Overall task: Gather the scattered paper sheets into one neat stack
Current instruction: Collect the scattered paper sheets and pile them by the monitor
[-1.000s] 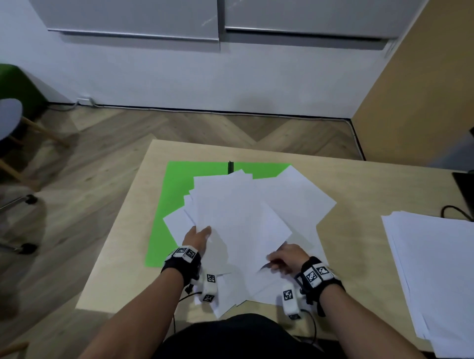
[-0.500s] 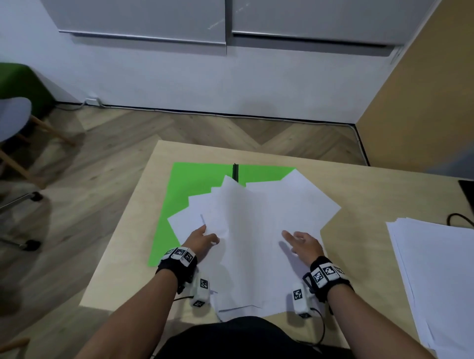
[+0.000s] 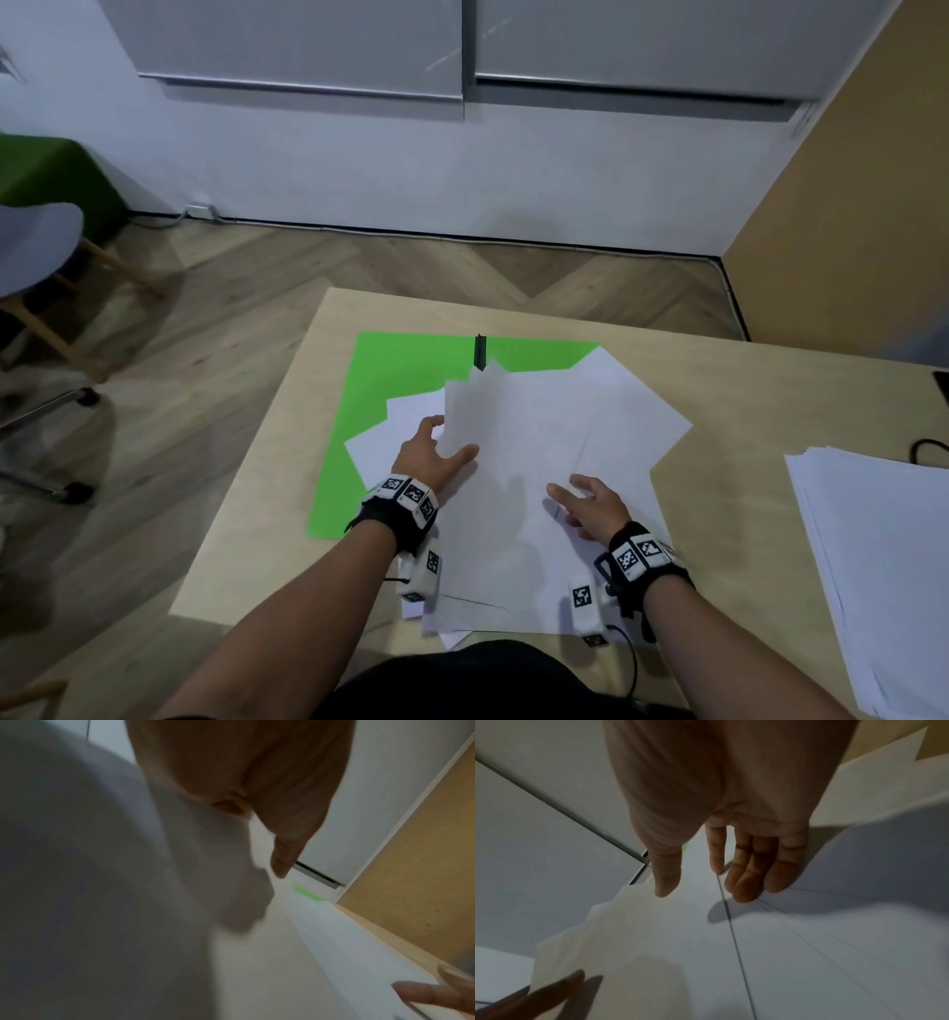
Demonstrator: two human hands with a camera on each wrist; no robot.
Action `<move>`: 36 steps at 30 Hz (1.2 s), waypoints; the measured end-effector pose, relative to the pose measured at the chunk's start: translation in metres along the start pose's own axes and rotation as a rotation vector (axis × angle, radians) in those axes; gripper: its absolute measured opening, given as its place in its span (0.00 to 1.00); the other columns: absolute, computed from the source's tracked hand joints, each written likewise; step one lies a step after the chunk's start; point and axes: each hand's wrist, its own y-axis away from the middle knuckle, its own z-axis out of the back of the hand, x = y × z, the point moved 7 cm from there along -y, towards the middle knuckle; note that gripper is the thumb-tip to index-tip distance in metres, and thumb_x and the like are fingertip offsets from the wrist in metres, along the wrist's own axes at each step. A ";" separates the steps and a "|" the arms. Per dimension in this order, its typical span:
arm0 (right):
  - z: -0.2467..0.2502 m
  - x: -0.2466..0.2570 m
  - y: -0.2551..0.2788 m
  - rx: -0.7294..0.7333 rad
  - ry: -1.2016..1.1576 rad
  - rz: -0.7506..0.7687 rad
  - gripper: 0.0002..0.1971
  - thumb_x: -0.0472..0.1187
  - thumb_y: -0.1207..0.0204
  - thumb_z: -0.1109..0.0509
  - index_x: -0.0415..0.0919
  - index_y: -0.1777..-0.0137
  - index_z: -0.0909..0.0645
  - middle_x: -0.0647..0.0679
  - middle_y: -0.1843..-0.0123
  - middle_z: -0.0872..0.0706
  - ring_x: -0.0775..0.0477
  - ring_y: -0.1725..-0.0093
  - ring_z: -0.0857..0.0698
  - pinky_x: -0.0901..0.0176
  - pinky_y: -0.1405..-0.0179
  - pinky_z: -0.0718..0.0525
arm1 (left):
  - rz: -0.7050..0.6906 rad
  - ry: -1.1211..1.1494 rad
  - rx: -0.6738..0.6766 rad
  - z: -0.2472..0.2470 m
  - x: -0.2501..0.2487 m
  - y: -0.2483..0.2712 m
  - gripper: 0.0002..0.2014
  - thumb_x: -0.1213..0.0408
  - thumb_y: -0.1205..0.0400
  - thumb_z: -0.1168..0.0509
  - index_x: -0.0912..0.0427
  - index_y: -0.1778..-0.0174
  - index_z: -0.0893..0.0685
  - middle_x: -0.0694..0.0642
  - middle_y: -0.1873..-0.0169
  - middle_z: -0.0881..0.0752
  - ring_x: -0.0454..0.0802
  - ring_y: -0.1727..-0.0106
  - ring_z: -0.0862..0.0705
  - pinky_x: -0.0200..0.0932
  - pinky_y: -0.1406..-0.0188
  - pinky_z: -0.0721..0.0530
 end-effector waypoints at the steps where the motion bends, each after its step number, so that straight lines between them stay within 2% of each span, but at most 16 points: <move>1: 0.000 -0.001 0.000 0.004 0.004 0.003 0.36 0.57 0.29 0.21 0.46 0.24 0.26 0.46 0.30 0.20 0.51 0.57 0.14 0.62 0.65 0.17 | 0.014 -0.077 -0.010 0.001 0.000 -0.001 0.34 0.40 0.27 0.26 0.49 0.28 0.27 0.55 0.42 0.12 0.56 0.40 0.14 0.47 0.43 0.17; 4: -0.001 0.001 0.001 0.030 0.015 0.003 0.36 0.56 0.28 0.22 0.47 0.22 0.27 0.45 0.29 0.20 0.52 0.57 0.14 0.64 0.66 0.19 | 0.012 -0.265 0.038 -0.005 0.004 -0.003 0.23 0.48 0.23 0.29 0.53 0.35 0.22 0.55 0.45 0.11 0.59 0.45 0.13 0.47 0.49 0.16; 7: -0.002 0.002 0.003 0.073 0.033 0.012 0.36 0.56 0.27 0.23 0.47 0.21 0.28 0.46 0.29 0.20 0.53 0.55 0.14 0.65 0.64 0.19 | 0.011 -0.208 0.109 -0.011 0.002 -0.002 0.19 0.64 0.22 0.31 0.57 0.34 0.21 0.59 0.42 0.12 0.59 0.44 0.14 0.44 0.49 0.18; 9: -0.001 0.001 0.001 0.066 0.016 0.008 0.38 0.57 0.29 0.22 0.47 0.21 0.29 0.47 0.30 0.20 0.52 0.52 0.14 0.62 0.60 0.17 | 0.046 -0.060 0.094 -0.008 0.003 -0.002 0.20 0.71 0.23 0.35 0.57 0.34 0.19 0.58 0.43 0.12 0.58 0.47 0.14 0.41 0.52 0.21; 11: 0.004 -0.001 -0.002 -0.015 -0.026 0.015 0.43 0.60 0.33 0.20 0.45 0.21 0.31 0.45 0.28 0.22 0.47 0.44 0.14 0.52 0.46 0.14 | 0.065 0.141 0.091 -0.001 -0.002 0.003 0.22 0.73 0.27 0.36 0.55 0.37 0.16 0.55 0.51 0.10 0.53 0.55 0.12 0.38 0.58 0.18; 13: 0.015 0.001 -0.006 -0.122 -0.079 0.035 0.48 0.63 0.37 0.19 0.45 0.20 0.34 0.43 0.25 0.23 0.42 0.34 0.18 0.41 0.33 0.18 | 0.068 0.458 0.175 0.003 -0.012 0.009 0.22 0.78 0.32 0.35 0.61 0.41 0.16 0.54 0.61 0.08 0.48 0.64 0.10 0.37 0.69 0.16; 15: 0.019 0.006 -0.005 -0.126 -0.166 0.053 0.50 0.65 0.38 0.20 0.45 0.19 0.35 0.43 0.24 0.24 0.41 0.30 0.20 0.40 0.32 0.20 | 0.087 0.667 0.262 0.008 -0.017 0.009 0.19 0.86 0.33 0.36 0.67 0.48 0.17 0.55 0.70 0.09 0.48 0.70 0.11 0.37 0.73 0.16; 17: 0.012 0.015 -0.003 -0.044 -0.262 0.061 0.47 0.63 0.35 0.21 0.45 0.19 0.34 0.44 0.24 0.24 0.41 0.31 0.19 0.44 0.34 0.20 | 0.115 0.733 0.301 0.012 -0.017 0.004 0.16 0.91 0.27 0.40 0.67 0.54 0.19 0.55 0.74 0.12 0.51 0.71 0.13 0.36 0.74 0.15; 20: -0.005 0.028 0.004 0.086 -0.299 0.053 0.40 0.58 0.30 0.22 0.45 0.21 0.30 0.41 0.28 0.20 0.42 0.38 0.15 0.52 0.42 0.18 | 0.172 0.839 0.282 0.013 -0.011 0.000 0.18 0.88 0.32 0.36 0.67 0.49 0.20 0.60 0.68 0.15 0.55 0.64 0.18 0.36 0.69 0.15; 22: -0.014 0.030 0.007 0.108 -0.323 0.040 0.34 0.54 0.31 0.19 0.44 0.27 0.25 0.42 0.34 0.16 0.43 0.39 0.15 0.53 0.45 0.17 | 0.206 0.867 0.274 0.009 -0.006 -0.001 0.29 0.80 0.41 0.36 0.66 0.42 0.21 0.58 0.67 0.16 0.52 0.66 0.19 0.36 0.70 0.16; 26: -0.020 0.022 0.007 0.121 -0.482 -0.013 0.21 0.43 0.28 0.19 0.43 0.41 0.25 0.47 0.42 0.14 0.44 0.45 0.13 0.48 0.37 0.18 | 0.319 0.878 0.213 0.001 0.017 -0.005 0.38 0.73 0.45 0.31 0.64 0.34 0.23 0.62 0.60 0.18 0.55 0.68 0.16 0.42 0.70 0.16; 28: -0.018 0.013 0.002 0.095 -0.393 -0.022 0.12 0.40 0.27 0.21 0.36 0.51 0.20 0.40 0.52 0.13 0.44 0.55 0.14 0.53 0.52 0.14 | 0.369 0.827 0.206 -0.007 0.029 -0.006 0.53 0.63 0.45 0.21 0.62 0.21 0.33 0.63 0.39 0.18 0.61 0.46 0.13 0.53 0.48 0.14; 29: -0.015 0.010 0.002 0.063 -0.332 -0.029 0.10 0.40 0.28 0.21 0.37 0.60 0.20 0.40 0.59 0.15 0.45 0.62 0.16 0.56 0.59 0.17 | 0.377 0.787 0.203 -0.010 0.034 -0.005 0.56 0.59 0.41 0.19 0.62 0.17 0.39 0.62 0.28 0.24 0.63 0.34 0.18 0.54 0.37 0.19; 31: -0.009 -0.004 -0.007 0.003 -0.224 -0.047 0.11 0.42 0.33 0.21 0.42 0.69 0.20 0.42 0.67 0.17 0.45 0.66 0.19 0.54 0.62 0.20 | 0.404 0.755 0.183 -0.020 0.044 0.000 0.53 0.61 0.31 0.20 0.65 0.15 0.45 0.63 0.22 0.31 0.63 0.25 0.25 0.50 0.33 0.27; 34: -0.006 -0.018 -0.012 -0.065 -0.152 -0.074 0.08 0.41 0.30 0.27 0.38 0.62 0.21 0.43 0.67 0.20 0.44 0.66 0.22 0.53 0.61 0.24 | 0.429 0.628 0.192 -0.033 0.051 0.011 0.38 0.66 0.25 0.24 0.70 0.21 0.34 0.65 0.31 0.21 0.57 0.40 0.20 0.43 0.46 0.24; 36: -0.002 -0.021 -0.006 -0.135 -0.148 -0.088 0.06 0.37 0.23 0.31 0.33 0.54 0.20 0.42 0.62 0.18 0.44 0.62 0.21 0.54 0.59 0.24 | 0.394 0.522 0.177 -0.037 0.054 0.015 0.23 0.69 0.25 0.27 0.69 0.35 0.24 0.62 0.52 0.14 0.53 0.58 0.18 0.35 0.66 0.22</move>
